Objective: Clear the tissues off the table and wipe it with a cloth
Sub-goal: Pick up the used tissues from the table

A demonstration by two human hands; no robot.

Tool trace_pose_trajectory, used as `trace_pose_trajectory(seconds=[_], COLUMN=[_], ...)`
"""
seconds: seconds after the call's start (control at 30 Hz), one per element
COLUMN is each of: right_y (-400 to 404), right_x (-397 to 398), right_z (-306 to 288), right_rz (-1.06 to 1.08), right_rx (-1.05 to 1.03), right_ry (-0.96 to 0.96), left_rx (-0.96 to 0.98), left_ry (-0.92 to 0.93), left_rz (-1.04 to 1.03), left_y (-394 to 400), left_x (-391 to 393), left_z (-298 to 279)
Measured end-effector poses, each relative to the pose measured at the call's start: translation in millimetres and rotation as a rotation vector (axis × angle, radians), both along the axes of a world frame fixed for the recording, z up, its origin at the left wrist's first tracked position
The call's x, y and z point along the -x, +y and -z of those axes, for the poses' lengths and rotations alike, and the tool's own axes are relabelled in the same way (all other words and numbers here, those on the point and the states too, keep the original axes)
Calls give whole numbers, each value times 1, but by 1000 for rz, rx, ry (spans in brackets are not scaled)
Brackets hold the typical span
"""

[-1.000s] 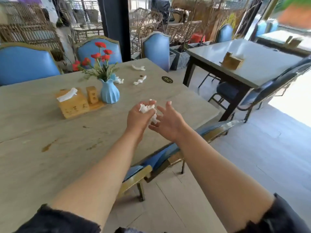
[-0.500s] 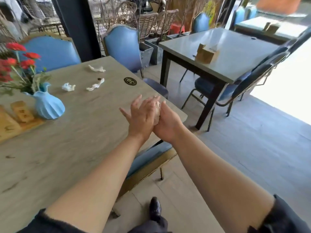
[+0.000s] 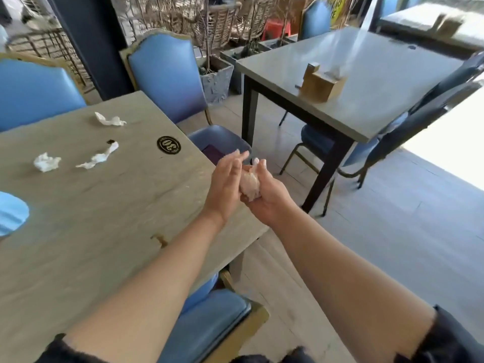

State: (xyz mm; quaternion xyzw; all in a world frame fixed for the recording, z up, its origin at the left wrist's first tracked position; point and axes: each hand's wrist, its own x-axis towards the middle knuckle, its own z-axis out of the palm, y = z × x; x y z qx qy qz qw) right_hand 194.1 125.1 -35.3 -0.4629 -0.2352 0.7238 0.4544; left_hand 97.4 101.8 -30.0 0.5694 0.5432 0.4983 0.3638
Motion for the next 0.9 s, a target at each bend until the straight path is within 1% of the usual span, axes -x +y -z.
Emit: trace_pose_trajectory(seconds=[0.07,0.13,0.23,0.37,0.43,0.57,0.67,0.73,0.83,0.9], right_y=[28,49,87,140,160,198,233,258,293,313], right_x=[-22,-42,-74,-106,-115,-118,-109,-99,-79,-67], right_z=[6,10,24,53,68,97,121,139,170,191], right_rz=[-39,-78,-155,-301,-355,-467,-536,-571,-591,-607], right_rx=[20,25,26,80,112,113,77,89,185,263], right_ry=[-41,-8,-32,-123,-133,-191,-181,-208,-251,-313], left_rx=[30,93,214,311,366,435,502,536,591,641], left_ry=[7,-68,-198,-342,-408,-474,-500,-523,-538,-551], left_rz=[-73,-110,-203,-430,-546,-697,-788,-845,-911,-947], left_y=[26,48,83,122,135,159,188,207,235,251], left_x=[-13,-22,-44,-72,-83,-95,-91,-84,-73,-66], left_z=[9,19,36,69,85,116,142,161,192,214])
